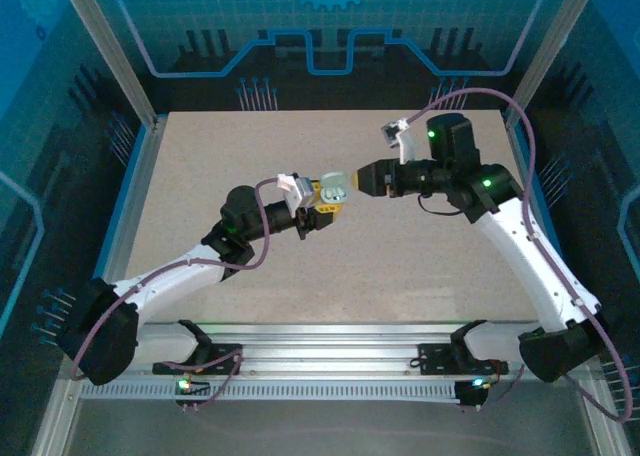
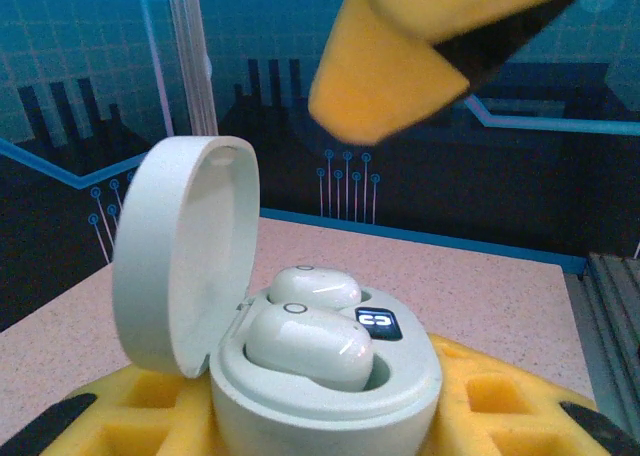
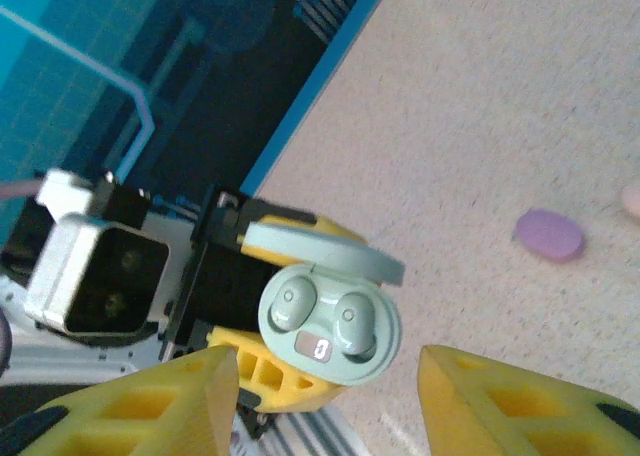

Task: Insert wireless bluetooth earbuds into charging case

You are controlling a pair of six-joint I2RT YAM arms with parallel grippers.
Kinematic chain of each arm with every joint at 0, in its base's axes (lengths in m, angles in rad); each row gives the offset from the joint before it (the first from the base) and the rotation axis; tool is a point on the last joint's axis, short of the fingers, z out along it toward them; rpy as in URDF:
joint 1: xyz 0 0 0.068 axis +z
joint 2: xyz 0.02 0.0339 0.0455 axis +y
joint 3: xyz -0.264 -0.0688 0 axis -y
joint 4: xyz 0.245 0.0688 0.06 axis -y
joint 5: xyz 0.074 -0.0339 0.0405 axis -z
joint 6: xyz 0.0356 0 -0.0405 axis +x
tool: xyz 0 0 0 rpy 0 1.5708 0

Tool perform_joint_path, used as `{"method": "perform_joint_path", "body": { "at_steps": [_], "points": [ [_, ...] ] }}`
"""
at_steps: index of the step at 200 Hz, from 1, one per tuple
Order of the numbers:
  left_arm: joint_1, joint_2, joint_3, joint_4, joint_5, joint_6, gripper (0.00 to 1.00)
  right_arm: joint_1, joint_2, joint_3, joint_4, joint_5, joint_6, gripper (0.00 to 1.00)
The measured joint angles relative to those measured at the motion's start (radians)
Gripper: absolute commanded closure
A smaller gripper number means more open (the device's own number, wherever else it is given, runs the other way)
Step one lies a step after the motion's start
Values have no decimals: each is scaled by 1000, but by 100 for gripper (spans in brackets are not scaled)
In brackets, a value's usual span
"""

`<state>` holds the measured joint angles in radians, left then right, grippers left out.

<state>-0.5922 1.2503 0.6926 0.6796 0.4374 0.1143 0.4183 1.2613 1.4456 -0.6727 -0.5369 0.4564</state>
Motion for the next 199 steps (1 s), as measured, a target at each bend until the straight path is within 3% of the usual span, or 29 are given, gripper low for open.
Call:
{"method": "perform_joint_path", "body": {
  "at_steps": [66,199],
  "points": [
    [0,0,-5,8,-22,18,64,-29,57,69,60,43,29,44],
    [0,-15,-37,28,-31,16,65,-33,290,308,-39,-56,64,41]
  ]
}}
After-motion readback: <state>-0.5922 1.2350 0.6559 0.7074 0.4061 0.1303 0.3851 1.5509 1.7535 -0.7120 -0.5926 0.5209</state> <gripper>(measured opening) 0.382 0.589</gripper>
